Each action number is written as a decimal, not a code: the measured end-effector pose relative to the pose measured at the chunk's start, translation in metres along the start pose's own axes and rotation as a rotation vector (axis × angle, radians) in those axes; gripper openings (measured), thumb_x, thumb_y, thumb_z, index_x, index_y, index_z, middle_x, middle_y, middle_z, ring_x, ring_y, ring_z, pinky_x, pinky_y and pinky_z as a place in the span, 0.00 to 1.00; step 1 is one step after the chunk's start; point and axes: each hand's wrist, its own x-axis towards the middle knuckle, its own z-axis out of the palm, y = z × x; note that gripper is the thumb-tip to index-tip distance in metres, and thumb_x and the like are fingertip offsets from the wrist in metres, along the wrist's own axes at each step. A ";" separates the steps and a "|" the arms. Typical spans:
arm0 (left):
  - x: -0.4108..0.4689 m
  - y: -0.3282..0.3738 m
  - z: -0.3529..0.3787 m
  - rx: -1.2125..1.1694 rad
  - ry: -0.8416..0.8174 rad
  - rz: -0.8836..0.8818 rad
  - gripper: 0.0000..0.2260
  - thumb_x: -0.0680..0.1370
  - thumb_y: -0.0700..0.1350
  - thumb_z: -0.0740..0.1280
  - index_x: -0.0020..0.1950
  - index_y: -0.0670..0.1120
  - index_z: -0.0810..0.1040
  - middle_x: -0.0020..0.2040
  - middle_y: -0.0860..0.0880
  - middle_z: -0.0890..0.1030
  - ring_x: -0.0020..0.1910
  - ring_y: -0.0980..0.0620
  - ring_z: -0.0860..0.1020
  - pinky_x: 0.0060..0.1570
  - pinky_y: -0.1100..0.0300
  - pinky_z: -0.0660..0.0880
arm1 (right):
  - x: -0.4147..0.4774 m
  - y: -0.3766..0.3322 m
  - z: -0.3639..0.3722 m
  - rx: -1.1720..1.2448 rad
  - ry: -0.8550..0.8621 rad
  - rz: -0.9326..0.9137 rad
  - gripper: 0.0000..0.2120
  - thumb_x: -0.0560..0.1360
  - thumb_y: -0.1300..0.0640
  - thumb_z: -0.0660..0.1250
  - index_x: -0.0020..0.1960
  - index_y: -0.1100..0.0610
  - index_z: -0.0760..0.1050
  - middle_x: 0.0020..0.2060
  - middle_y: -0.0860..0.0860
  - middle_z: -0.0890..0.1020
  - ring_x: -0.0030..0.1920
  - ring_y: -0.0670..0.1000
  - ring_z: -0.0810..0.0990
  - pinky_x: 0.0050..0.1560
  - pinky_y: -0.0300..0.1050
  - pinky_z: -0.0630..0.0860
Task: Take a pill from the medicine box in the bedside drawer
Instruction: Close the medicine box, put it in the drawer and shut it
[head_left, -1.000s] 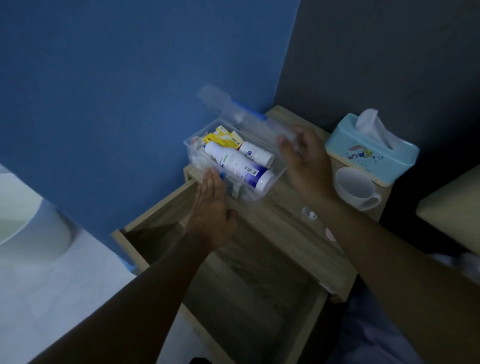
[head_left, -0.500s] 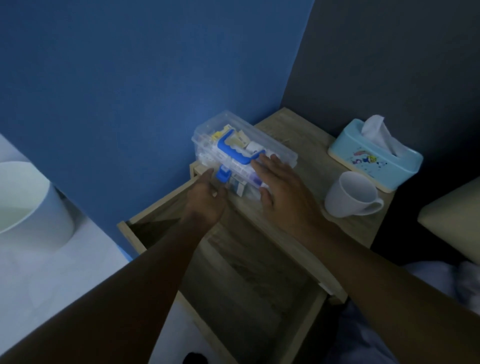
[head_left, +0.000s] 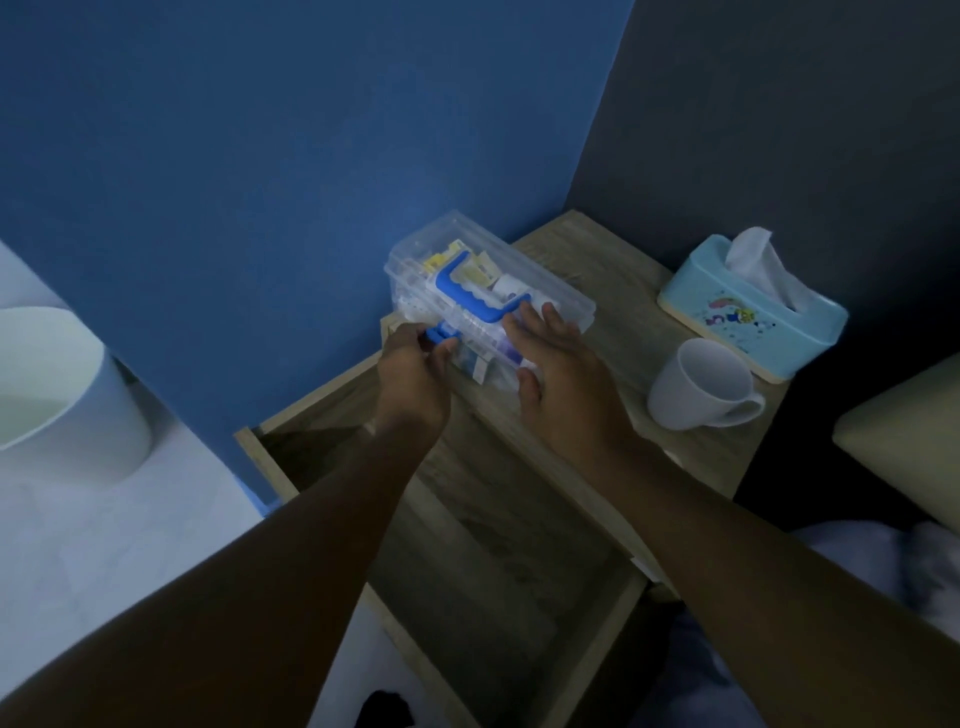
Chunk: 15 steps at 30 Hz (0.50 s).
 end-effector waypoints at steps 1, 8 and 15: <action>-0.001 0.002 0.001 -0.011 0.042 0.011 0.12 0.79 0.49 0.66 0.61 0.48 0.75 0.49 0.54 0.77 0.41 0.63 0.74 0.33 0.71 0.66 | 0.000 0.000 0.000 0.001 -0.001 0.003 0.26 0.79 0.66 0.63 0.77 0.59 0.65 0.78 0.56 0.66 0.80 0.57 0.59 0.79 0.57 0.59; 0.002 0.014 0.005 -0.007 0.115 0.082 0.12 0.76 0.50 0.69 0.56 0.46 0.79 0.52 0.48 0.80 0.48 0.53 0.79 0.47 0.58 0.78 | 0.001 0.000 0.002 0.051 0.010 0.038 0.26 0.79 0.66 0.63 0.77 0.56 0.65 0.78 0.54 0.66 0.80 0.54 0.58 0.79 0.56 0.59; -0.015 0.008 0.010 0.208 0.081 0.253 0.12 0.82 0.47 0.60 0.64 0.45 0.75 0.52 0.45 0.81 0.46 0.53 0.80 0.46 0.58 0.79 | 0.000 0.002 0.005 0.083 0.017 0.040 0.26 0.79 0.66 0.62 0.76 0.57 0.66 0.78 0.54 0.66 0.81 0.53 0.57 0.79 0.56 0.58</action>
